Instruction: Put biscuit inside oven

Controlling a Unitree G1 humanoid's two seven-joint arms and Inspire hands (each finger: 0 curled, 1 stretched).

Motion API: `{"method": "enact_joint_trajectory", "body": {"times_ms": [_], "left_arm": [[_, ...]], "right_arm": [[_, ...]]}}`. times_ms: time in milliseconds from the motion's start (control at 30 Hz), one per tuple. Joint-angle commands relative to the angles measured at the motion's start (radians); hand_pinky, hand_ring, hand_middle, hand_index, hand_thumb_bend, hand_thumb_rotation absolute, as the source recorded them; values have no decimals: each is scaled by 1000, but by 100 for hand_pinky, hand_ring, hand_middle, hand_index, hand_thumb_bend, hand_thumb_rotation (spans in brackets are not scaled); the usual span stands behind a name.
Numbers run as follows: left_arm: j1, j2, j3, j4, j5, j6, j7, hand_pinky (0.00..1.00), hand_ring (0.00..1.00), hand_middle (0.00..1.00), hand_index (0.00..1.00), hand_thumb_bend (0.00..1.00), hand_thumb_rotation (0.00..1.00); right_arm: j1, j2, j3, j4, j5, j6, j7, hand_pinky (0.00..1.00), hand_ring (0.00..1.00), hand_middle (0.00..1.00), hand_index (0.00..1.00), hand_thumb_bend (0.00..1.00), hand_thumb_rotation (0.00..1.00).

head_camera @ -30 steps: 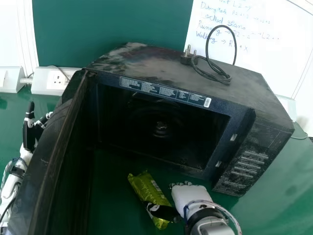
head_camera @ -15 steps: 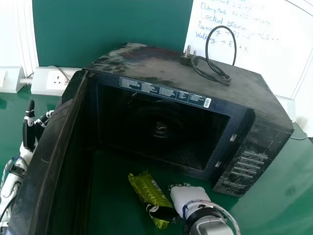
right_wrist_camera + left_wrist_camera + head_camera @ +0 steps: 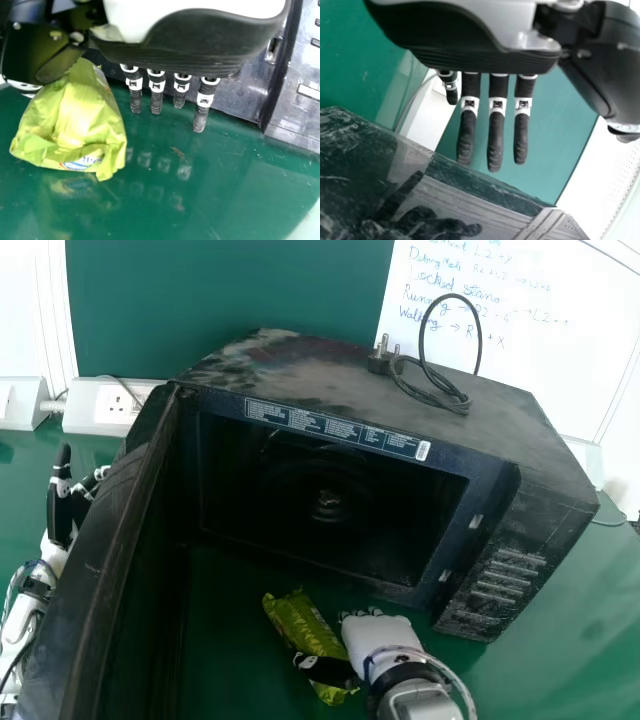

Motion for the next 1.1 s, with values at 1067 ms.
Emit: {"method": "enact_joint_trajectory", "body": {"times_ms": [1067], "left_arm": [[11, 6, -2, -26, 2, 18, 4, 26, 32, 40, 49, 52, 7]], "right_arm": [[0, -27, 163, 65, -127, -99, 124, 75, 84, 85, 84, 84, 52]]}}
